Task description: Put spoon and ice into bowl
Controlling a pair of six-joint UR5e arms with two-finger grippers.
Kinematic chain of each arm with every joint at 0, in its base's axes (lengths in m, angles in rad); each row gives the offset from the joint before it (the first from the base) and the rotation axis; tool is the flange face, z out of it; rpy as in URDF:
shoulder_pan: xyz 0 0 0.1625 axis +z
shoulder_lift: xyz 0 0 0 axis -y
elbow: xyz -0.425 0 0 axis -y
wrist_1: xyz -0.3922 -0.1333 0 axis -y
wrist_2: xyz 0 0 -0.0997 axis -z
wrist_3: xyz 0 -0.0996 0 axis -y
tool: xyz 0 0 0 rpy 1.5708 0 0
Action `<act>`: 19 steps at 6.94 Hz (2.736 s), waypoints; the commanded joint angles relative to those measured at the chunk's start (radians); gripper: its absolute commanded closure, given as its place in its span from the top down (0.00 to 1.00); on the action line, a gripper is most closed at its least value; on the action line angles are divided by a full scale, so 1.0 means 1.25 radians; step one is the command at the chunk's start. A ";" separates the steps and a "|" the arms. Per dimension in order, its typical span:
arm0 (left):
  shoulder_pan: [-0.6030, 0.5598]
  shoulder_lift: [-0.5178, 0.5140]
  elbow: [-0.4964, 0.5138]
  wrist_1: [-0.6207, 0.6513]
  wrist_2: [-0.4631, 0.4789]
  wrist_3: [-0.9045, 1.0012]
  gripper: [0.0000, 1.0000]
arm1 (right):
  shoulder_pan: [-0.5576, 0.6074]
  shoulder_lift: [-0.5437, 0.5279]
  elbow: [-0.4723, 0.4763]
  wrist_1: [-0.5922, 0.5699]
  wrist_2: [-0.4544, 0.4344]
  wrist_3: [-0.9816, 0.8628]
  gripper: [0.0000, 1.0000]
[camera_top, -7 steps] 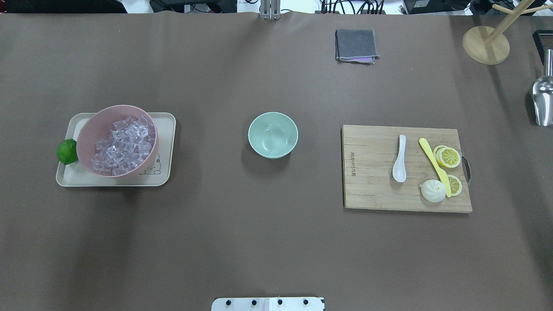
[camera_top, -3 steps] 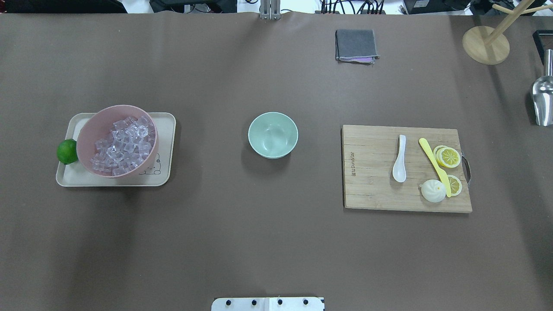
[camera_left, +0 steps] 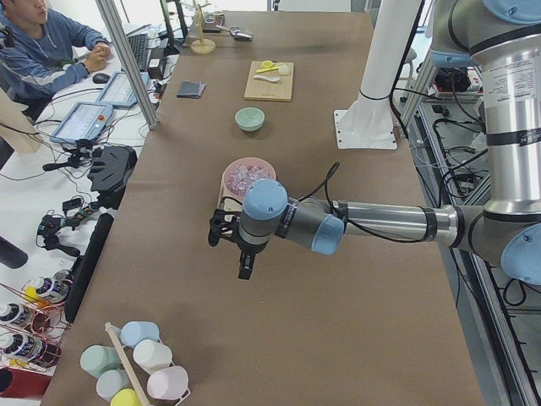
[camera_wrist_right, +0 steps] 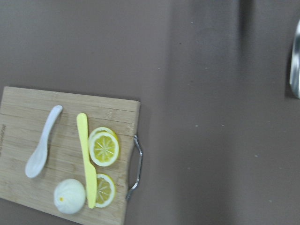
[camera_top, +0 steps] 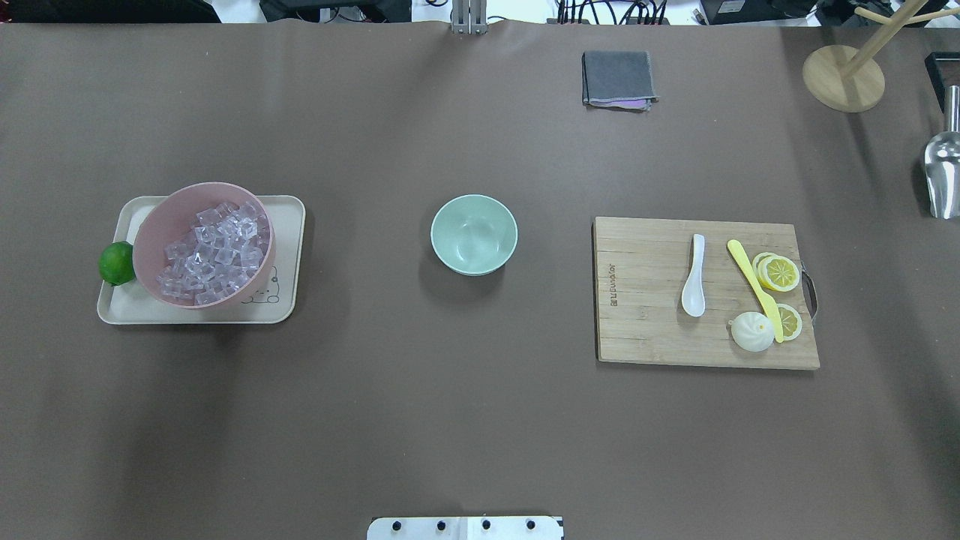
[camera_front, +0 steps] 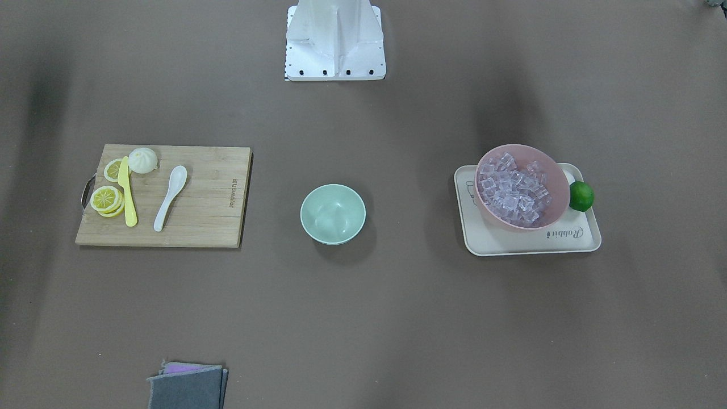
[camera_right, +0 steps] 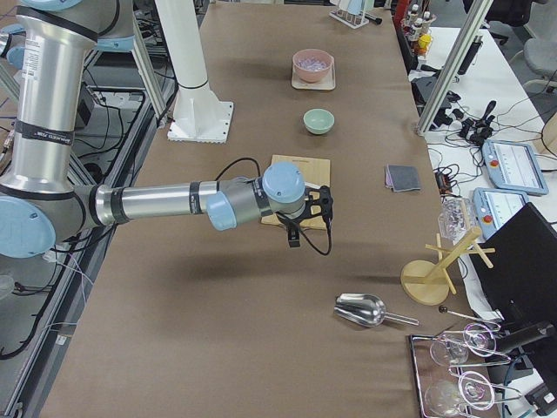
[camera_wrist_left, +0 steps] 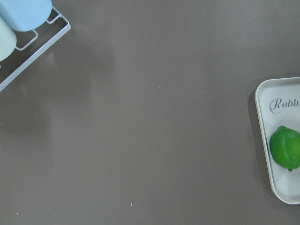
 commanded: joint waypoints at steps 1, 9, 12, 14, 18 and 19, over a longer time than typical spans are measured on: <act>0.035 -0.048 0.000 -0.012 0.001 -0.117 0.97 | -0.126 0.080 0.018 0.022 -0.069 0.236 0.95; 0.285 -0.236 0.009 0.022 0.083 -0.455 0.97 | -0.514 0.307 -0.131 0.026 -0.422 0.572 0.82; 0.318 -0.259 0.005 0.022 0.109 -0.499 0.97 | -0.515 0.359 -0.200 0.027 -0.426 0.572 0.80; 0.325 -0.263 0.005 0.022 0.114 -0.507 0.97 | -0.515 0.345 -0.202 0.027 -0.423 0.573 0.64; 0.330 -0.265 0.005 0.022 0.115 -0.520 0.97 | -0.526 0.355 -0.200 0.026 -0.416 0.591 0.00; 0.333 -0.265 0.003 0.022 0.114 -0.520 0.97 | -0.527 0.362 -0.193 0.026 -0.414 0.597 0.00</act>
